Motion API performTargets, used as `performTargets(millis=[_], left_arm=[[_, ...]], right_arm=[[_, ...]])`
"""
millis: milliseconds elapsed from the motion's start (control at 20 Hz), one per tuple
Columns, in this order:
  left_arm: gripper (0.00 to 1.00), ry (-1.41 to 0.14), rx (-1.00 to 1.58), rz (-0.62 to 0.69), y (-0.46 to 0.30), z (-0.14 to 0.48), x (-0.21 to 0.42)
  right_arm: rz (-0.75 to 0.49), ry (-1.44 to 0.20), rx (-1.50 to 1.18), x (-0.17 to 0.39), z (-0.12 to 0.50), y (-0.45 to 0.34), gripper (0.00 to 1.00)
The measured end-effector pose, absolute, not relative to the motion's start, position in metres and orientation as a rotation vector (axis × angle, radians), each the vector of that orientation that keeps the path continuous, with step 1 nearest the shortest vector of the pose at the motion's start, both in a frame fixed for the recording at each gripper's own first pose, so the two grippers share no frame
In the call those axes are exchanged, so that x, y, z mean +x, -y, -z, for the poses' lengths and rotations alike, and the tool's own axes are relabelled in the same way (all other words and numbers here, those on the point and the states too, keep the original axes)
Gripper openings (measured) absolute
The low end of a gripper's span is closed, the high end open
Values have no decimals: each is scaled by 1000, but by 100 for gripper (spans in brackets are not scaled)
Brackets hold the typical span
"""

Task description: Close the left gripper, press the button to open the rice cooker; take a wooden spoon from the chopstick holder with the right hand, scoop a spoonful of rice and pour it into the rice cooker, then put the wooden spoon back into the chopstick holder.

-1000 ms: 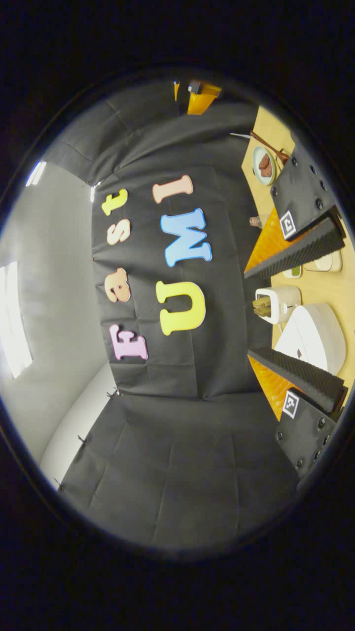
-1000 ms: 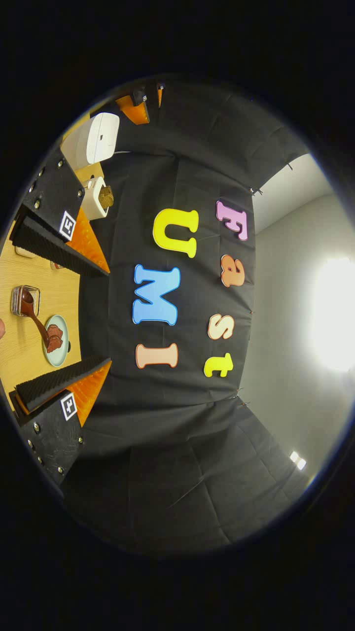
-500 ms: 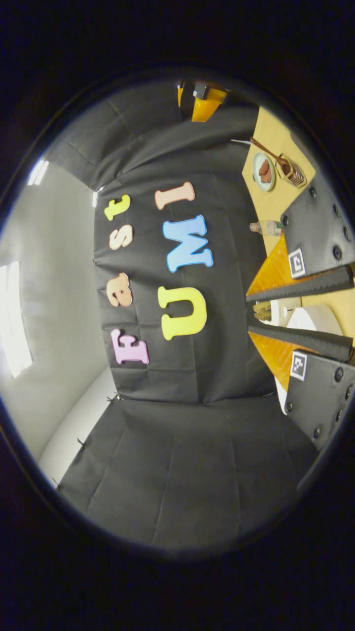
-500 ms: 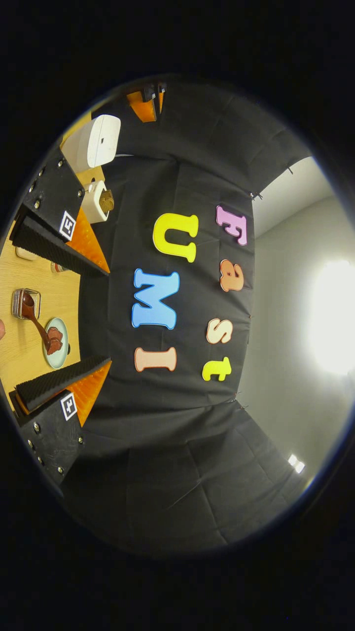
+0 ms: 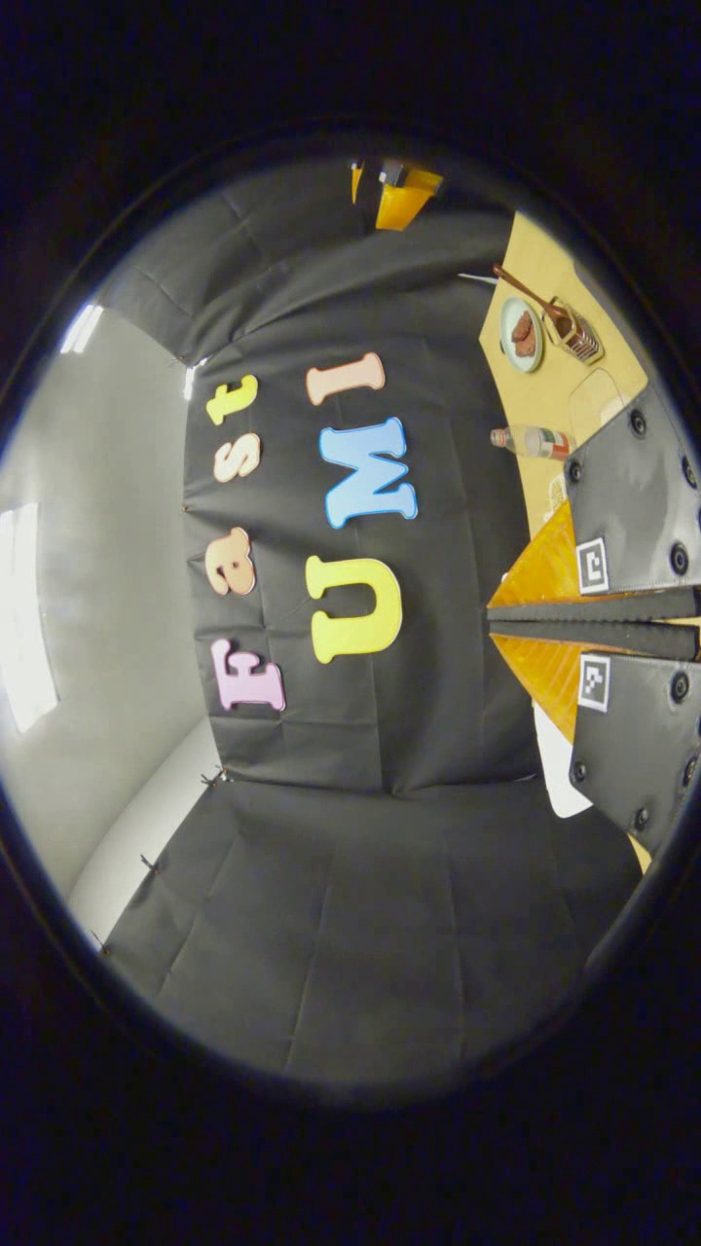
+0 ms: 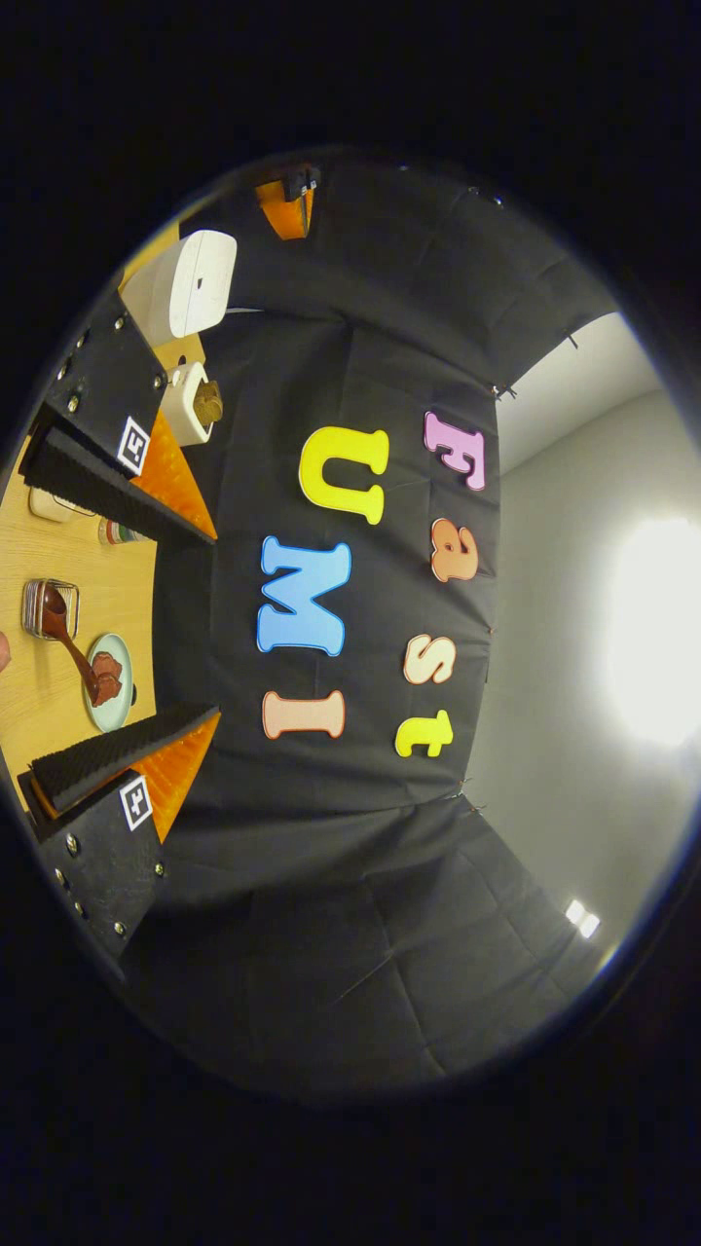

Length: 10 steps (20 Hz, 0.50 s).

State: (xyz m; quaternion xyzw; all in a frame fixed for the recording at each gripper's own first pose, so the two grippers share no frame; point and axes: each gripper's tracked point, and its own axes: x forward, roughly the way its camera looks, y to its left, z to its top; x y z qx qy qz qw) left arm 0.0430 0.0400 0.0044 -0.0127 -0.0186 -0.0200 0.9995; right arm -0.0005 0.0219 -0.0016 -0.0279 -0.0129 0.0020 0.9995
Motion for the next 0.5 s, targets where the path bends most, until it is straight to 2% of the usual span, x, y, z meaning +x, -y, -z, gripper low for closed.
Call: performTargets(millis=[500], left_arm=[[9,-48,-78,15,-85,44,121]], right_arm=[[77,4,-77,-1,9,-22,96]])
